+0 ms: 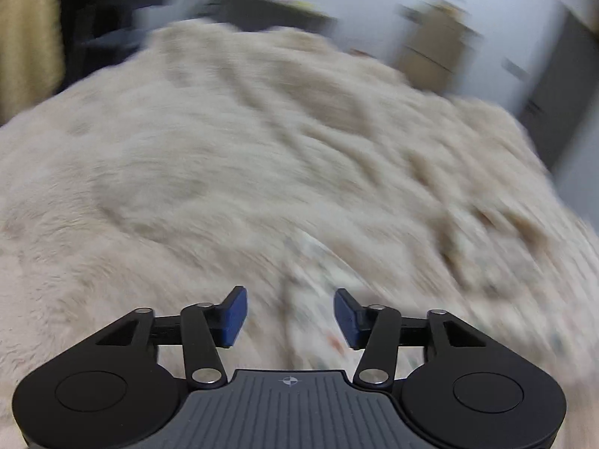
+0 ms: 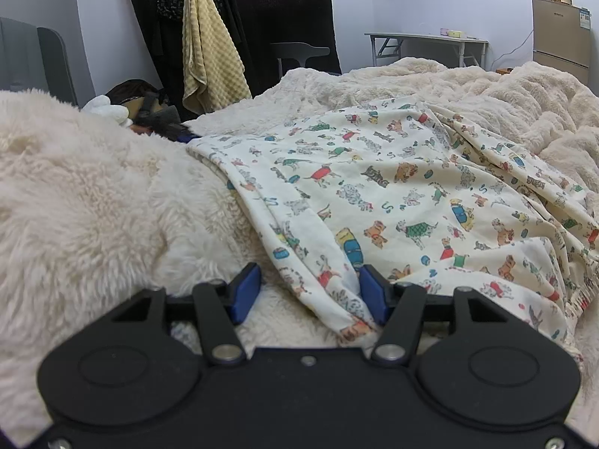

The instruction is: Organize soft objects

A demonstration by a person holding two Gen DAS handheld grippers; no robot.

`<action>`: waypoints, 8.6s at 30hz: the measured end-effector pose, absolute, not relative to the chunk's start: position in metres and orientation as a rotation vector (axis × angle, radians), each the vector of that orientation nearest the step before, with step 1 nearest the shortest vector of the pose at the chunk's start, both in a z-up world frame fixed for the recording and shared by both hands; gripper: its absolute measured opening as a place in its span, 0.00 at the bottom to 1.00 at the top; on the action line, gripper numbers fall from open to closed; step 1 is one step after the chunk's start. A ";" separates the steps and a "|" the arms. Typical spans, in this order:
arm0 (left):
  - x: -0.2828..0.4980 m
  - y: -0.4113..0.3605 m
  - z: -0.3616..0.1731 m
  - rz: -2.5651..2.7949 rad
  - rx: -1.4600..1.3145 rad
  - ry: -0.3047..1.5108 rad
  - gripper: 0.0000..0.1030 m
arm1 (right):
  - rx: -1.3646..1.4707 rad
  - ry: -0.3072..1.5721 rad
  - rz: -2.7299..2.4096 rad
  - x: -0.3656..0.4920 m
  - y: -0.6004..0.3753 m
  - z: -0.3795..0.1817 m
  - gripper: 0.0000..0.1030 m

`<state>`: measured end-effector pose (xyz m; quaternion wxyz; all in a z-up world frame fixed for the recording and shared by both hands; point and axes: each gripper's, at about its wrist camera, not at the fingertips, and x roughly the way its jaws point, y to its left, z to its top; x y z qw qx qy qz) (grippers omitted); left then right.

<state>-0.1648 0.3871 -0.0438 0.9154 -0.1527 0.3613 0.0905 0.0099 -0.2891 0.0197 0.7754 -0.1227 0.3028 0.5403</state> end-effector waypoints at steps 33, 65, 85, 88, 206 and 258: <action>-0.200 0.355 0.011 0.125 -0.226 0.661 0.34 | -0.204 0.610 1.158 0.016 -0.299 0.037 0.56; -0.136 0.075 0.026 -0.503 0.503 0.433 0.11 | -0.278 0.504 1.166 -0.006 -0.279 0.058 0.09; -0.168 0.096 0.057 -0.764 0.322 0.387 0.14 | -0.294 0.456 1.357 -0.031 -0.290 0.073 0.00; -0.164 0.100 0.059 -0.798 0.297 0.401 0.27 | -0.313 0.497 1.412 -0.033 -0.292 0.067 0.00; 0.010 0.197 0.068 -0.209 -0.108 0.540 0.86 | 0.160 0.672 0.387 0.199 -0.387 0.031 0.59; 0.031 0.436 -0.015 0.129 -0.905 0.423 0.04 | 0.018 0.634 0.317 0.072 -0.340 -0.019 0.73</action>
